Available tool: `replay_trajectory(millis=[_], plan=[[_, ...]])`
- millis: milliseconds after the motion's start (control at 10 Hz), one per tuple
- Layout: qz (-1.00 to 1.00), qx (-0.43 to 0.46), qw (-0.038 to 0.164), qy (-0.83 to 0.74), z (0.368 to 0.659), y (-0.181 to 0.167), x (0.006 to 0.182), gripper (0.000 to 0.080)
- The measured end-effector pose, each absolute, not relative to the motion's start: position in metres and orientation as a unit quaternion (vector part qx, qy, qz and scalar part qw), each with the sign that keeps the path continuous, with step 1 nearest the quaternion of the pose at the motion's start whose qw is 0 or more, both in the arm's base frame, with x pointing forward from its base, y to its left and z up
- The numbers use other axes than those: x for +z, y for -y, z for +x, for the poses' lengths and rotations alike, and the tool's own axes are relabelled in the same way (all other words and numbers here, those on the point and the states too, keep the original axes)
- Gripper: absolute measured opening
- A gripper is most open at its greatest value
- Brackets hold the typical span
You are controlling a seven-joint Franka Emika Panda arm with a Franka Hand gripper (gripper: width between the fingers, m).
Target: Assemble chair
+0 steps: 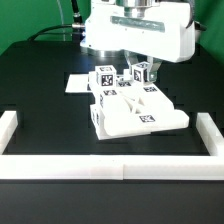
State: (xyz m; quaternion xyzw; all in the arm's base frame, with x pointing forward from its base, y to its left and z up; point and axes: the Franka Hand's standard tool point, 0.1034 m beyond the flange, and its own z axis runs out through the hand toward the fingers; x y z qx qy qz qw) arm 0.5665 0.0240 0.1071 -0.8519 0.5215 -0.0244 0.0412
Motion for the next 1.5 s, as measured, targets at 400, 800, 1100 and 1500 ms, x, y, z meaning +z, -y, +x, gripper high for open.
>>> replay_trajectory(millis=[400,800,1100,1500], plan=[[-0.802,-0.017,0.049,-0.595,0.5661,-0.0268,0.1062,0.0343],[-0.828,-0.011,0.047,-0.558,0.5677,-0.0305,0.1088,0.0645],[-0.924,-0.019,0.036,-0.381,0.5692,-0.0324,0.1107,0.0649],[-0.977,-0.025,0.024,-0.211,0.5693,-0.0335,0.1111,0.0649]])
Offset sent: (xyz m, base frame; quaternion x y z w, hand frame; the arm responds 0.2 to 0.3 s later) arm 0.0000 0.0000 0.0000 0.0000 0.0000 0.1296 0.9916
